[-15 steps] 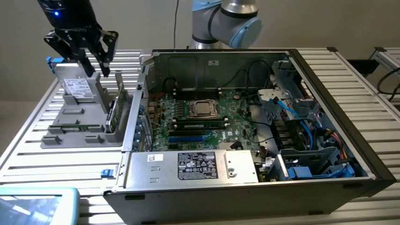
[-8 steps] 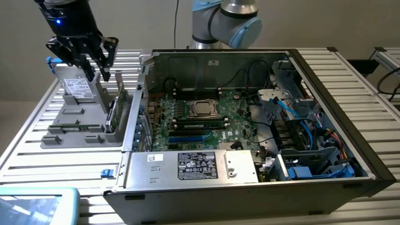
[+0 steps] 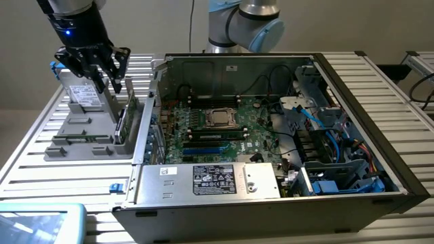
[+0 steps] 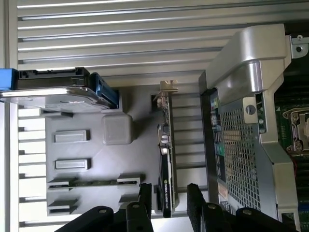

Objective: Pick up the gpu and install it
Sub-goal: 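Pick up the gpu and move the gpu toward the slot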

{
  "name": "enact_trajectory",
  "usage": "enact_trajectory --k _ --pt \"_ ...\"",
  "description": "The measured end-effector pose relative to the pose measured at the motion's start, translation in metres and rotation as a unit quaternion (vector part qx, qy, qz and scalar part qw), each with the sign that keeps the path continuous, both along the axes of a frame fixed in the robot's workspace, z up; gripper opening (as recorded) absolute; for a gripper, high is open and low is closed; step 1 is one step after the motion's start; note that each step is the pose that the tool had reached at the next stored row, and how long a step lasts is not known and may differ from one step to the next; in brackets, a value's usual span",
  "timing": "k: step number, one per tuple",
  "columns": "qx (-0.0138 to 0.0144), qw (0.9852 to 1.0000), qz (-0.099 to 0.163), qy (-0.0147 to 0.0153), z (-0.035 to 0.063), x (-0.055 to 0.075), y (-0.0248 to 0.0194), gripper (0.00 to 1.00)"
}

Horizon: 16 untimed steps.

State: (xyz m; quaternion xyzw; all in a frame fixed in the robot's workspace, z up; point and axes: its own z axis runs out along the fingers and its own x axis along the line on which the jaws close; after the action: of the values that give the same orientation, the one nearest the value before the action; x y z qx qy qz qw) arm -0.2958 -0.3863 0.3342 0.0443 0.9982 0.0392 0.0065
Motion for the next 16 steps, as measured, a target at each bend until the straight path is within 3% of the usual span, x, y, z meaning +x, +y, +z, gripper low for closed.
enact_trajectory --k 9,16 --pt "0.0067 1.0000 -0.006 -0.0007 -0.0138 -0.001 0.0000 0.44" --pt "0.0071 1.0000 -0.006 -0.0007 -0.0265 -0.001 -0.0040 0.44"
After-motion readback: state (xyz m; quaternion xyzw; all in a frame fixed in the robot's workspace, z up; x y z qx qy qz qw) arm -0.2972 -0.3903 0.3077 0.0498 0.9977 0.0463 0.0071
